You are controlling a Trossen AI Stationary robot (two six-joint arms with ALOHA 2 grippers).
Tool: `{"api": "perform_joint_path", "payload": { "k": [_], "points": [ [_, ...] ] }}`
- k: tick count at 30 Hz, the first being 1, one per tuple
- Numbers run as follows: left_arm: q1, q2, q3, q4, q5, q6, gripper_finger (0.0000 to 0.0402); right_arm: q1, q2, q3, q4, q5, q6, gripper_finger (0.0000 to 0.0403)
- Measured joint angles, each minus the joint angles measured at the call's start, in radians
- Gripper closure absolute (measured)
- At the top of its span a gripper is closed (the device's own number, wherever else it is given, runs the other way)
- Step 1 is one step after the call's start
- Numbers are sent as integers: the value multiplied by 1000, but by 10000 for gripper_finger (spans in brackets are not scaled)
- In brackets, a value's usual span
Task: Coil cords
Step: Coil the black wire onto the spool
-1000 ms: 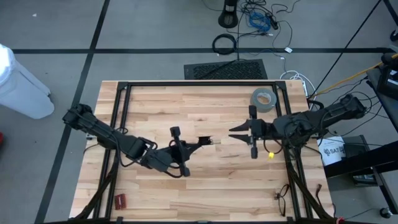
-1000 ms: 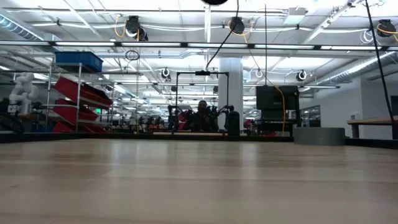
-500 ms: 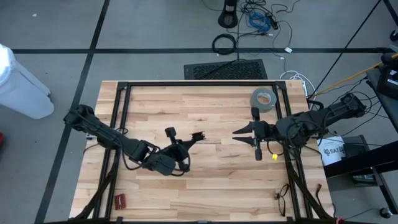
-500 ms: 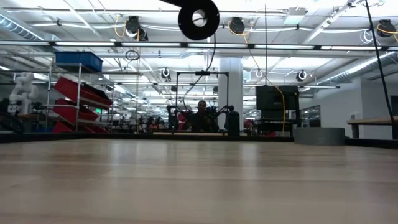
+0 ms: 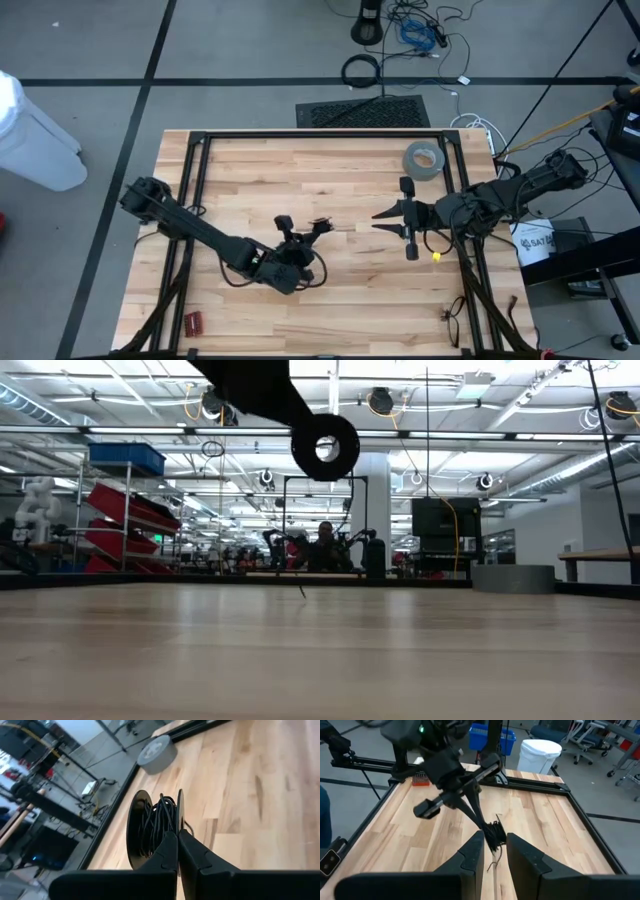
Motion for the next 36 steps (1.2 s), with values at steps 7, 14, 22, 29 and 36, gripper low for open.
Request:
{"api": "perform_joint_path", "payload": {
  "k": [7, 14, 22, 29, 36],
  "points": [
    [0, 77, 0, 13, -40, -41, 401, 0, 0, 0, -4, 0, -1, 332],
    [0, 154, 2, 25, -71, -40, 401, 0, 0, 0, -6, 0, 1, 332],
    [3, 176, 13, 24, -98, -24, 401, 0, 54, 0, -6, -8, 89, 332],
    [-8, 106, 42, -4, -62, 73, 401, 12, 218, 0, 10, -25, 183, 332],
    [-7, 63, 42, -26, -62, 91, 401, 17, 439, -2, 110, -27, 220, 332]
  ]
}}
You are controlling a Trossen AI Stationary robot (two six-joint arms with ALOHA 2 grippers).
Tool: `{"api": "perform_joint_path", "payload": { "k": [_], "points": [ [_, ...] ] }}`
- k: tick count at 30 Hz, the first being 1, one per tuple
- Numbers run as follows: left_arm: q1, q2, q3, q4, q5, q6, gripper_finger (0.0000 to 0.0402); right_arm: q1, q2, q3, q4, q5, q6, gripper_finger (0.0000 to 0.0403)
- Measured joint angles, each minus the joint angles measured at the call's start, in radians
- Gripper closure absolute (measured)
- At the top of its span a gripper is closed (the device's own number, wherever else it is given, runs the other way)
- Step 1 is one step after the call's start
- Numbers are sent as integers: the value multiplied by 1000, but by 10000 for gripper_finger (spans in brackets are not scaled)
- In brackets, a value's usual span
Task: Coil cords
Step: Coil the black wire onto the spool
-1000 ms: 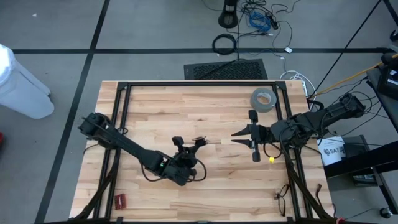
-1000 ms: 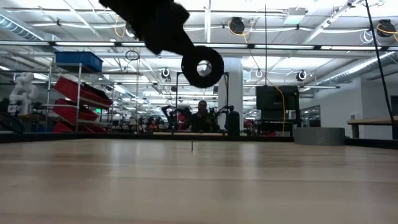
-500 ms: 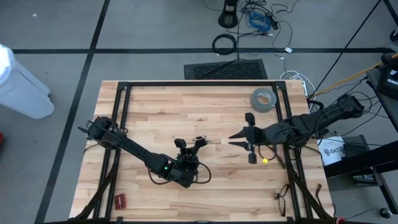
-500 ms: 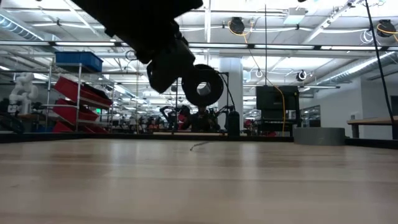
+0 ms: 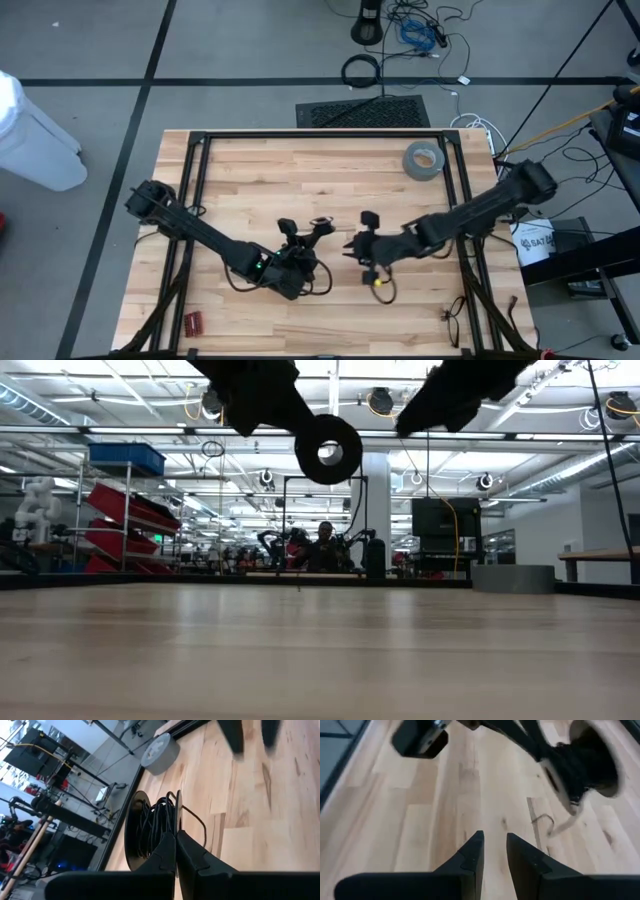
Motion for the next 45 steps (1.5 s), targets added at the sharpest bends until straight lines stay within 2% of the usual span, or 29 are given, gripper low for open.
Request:
{"api": "perform_joint_path", "payload": {
  "k": [4, 7, 17, 21, 25, 30, 36, 41, 45],
  "points": [
    [-9, -13, 0, -4, 0, 0, 401, -14, 99, 0, 112, 73, 0, 332],
    [-21, -23, 0, -9, -1, 1, 401, -22, 141, 0, 130, 130, 9, 332],
    [-53, -90, 0, -2, -8, 0, 401, -36, 154, 0, 144, 212, 30, 332],
    [-61, -123, 0, -2, -13, 0, 401, -32, 159, 0, 228, 217, -8, 332],
    [-81, -177, -1, -4, -76, -1, 401, -15, 159, 1, 331, 242, -82, 332],
    [-109, -278, -1, 0, -92, -27, 401, -39, 159, 1, 412, 224, -144, 332],
    [-125, -359, -1, -2, -97, -10, 401, -109, 159, 1, 514, 113, -186, 332],
    [-126, -385, -1, -1, -102, 5, 401, -156, 159, 1, 625, 28, -222, 330],
    [-126, -391, -1, 4, -109, 8, 401, -182, 165, 1, 633, -7, -222, 305]
  ]
}}
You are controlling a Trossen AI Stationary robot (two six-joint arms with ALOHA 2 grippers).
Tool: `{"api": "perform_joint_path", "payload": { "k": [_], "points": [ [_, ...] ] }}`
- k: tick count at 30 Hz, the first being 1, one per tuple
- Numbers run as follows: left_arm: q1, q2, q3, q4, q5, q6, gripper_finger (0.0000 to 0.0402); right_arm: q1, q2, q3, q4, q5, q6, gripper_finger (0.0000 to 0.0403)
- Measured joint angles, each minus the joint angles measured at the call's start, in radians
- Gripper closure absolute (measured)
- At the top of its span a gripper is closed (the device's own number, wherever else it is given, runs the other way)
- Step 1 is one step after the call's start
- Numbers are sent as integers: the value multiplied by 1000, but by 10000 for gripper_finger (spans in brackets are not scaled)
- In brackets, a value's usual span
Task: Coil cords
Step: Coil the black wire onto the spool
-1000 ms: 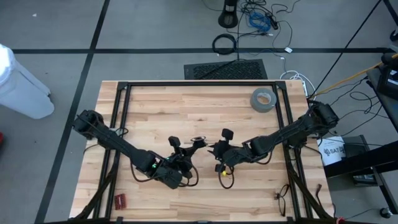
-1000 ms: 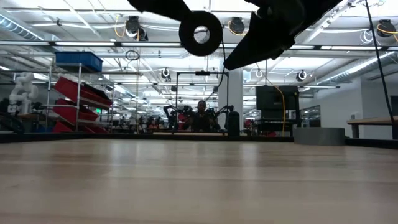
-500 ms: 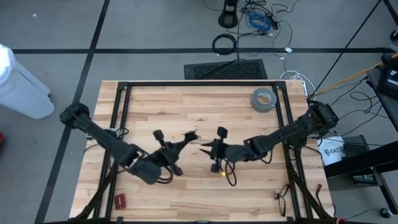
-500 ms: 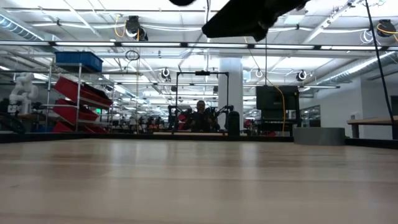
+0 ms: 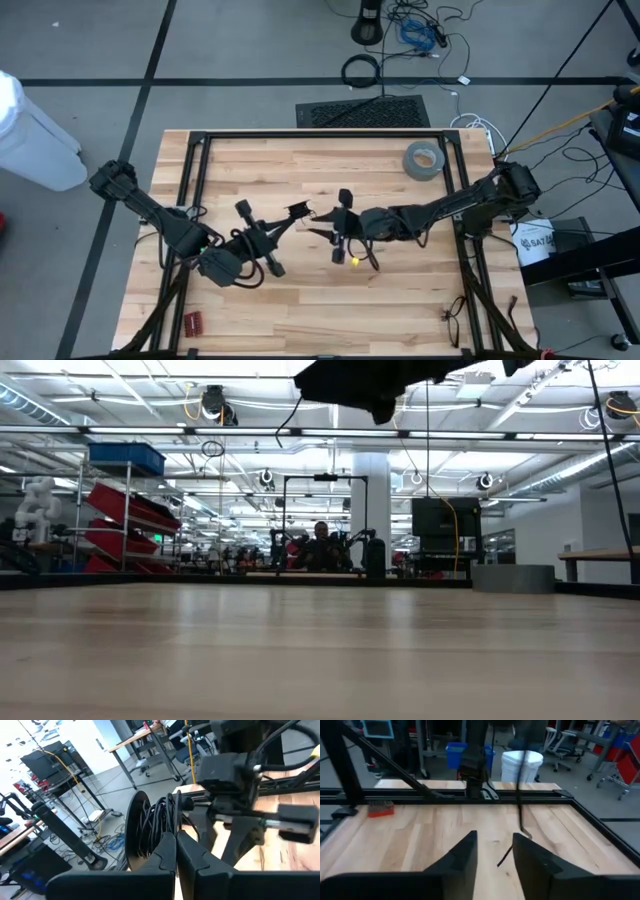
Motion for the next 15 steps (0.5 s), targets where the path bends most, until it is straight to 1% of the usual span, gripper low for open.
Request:
{"api": "perform_joint_path", "payload": {
  "k": [3, 4, 8, 12, 15],
  "points": [
    [0, -7, 0, 0, 0, 0, 401, -15, 34, 0, 40, -1, -13, 275],
    [0, -9, 0, 1, 0, 0, 401, -18, 54, 0, 83, -5, -18, 267],
    [-2, -9, -1, 1, 1, 0, 401, -35, 126, 0, 205, -55, -23, 245],
    [-12, -9, -1, 4, 0, 1, 401, -40, 187, -1, 298, -56, -38, 246],
    [-21, -10, -1, 0, 0, 1, 401, -40, 204, 0, 341, -49, -54, 260]
  ]
}}
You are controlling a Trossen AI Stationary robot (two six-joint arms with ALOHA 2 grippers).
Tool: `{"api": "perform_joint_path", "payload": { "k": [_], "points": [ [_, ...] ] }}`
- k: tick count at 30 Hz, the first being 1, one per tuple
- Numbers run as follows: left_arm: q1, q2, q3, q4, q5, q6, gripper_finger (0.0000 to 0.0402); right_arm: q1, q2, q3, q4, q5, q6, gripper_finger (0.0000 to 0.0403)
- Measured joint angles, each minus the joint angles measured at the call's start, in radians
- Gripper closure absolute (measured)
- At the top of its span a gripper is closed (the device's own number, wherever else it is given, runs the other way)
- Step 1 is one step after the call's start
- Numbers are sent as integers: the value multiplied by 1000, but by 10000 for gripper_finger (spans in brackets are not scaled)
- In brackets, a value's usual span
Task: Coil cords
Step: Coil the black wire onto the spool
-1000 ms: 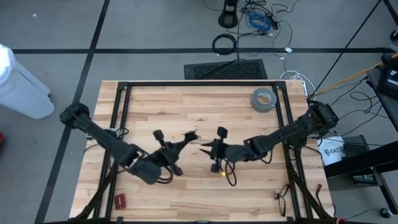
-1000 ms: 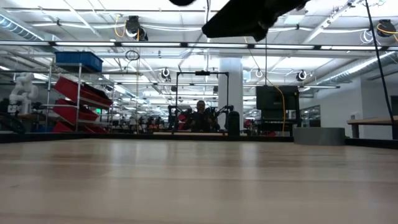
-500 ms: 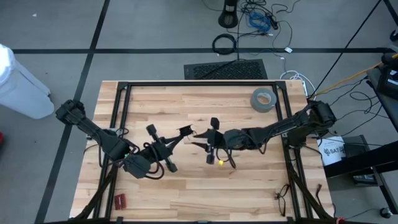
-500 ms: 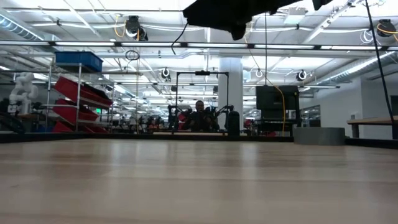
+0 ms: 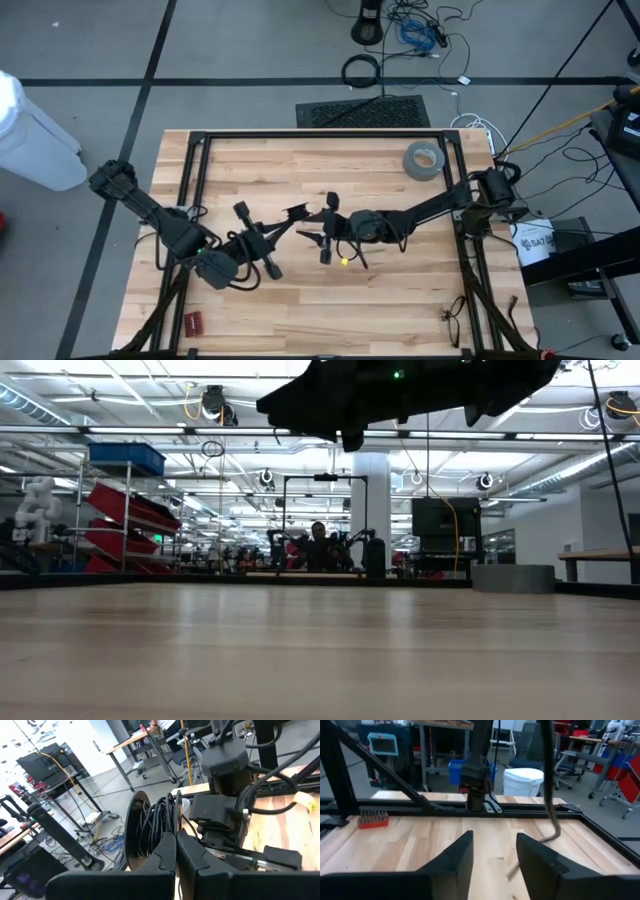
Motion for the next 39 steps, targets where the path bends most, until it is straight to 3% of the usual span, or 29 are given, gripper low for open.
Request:
{"api": "perform_joint_path", "payload": {
  "k": [6, 12, 24, 32, 39],
  "points": [
    [-35, -8, 0, -8, -58, 1, 401, 2, -22, 0, -71, -4, -28, 296],
    [-74, -23, 0, -7, -81, 0, 401, 12, -66, 0, -154, 5, -24, 304],
    [-76, -25, 0, 2, -82, 2, 401, 21, -59, 0, -43, -54, 21, 305],
    [-83, -25, 0, 97, -44, 122, 401, 21, -57, 0, -27, -56, 22, 305],
    [-89, -24, 0, 106, -40, 131, 401, 21, -57, 0, -24, -56, 17, 311]
  ]
}}
